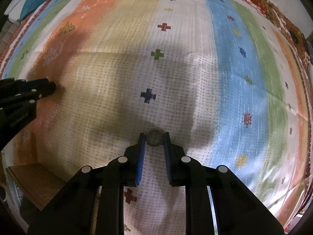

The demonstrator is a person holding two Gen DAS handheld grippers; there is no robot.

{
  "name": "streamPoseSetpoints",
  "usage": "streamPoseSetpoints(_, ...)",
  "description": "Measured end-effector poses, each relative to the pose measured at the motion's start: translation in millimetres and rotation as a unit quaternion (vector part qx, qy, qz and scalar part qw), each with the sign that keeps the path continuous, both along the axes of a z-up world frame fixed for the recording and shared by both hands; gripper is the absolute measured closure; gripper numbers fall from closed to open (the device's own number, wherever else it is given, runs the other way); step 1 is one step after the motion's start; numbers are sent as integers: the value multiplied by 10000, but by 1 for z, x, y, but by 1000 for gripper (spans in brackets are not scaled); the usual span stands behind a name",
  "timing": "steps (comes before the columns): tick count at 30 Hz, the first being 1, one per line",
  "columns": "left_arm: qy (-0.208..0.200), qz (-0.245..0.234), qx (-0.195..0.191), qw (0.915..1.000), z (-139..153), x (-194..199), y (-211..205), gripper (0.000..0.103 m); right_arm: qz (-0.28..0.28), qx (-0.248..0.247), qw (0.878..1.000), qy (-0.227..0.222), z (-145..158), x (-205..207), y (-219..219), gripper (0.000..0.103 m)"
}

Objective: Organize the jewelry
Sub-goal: 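Grasp the gold ring with left tool while right tool grasps the silver ring, then lift both rings and carry them over the silver tin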

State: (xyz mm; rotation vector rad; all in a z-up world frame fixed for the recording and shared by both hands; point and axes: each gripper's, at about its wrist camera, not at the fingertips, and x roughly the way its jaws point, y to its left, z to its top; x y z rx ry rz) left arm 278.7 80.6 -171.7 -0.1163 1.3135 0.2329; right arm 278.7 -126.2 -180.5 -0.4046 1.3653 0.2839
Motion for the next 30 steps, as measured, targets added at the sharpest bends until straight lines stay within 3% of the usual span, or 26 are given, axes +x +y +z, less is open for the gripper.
streamPoseSetpoints(11, -218, 113, -193, 9995, 22, -16, -1, 87, -5, 261, 9996, -139, 22, -7, 9, 84)
streamPoseSetpoints(30, -589, -72, -177, 9981, 68, -49, -23, 87, 90, 592, 9975, -388, 63, -35, 1, 84)
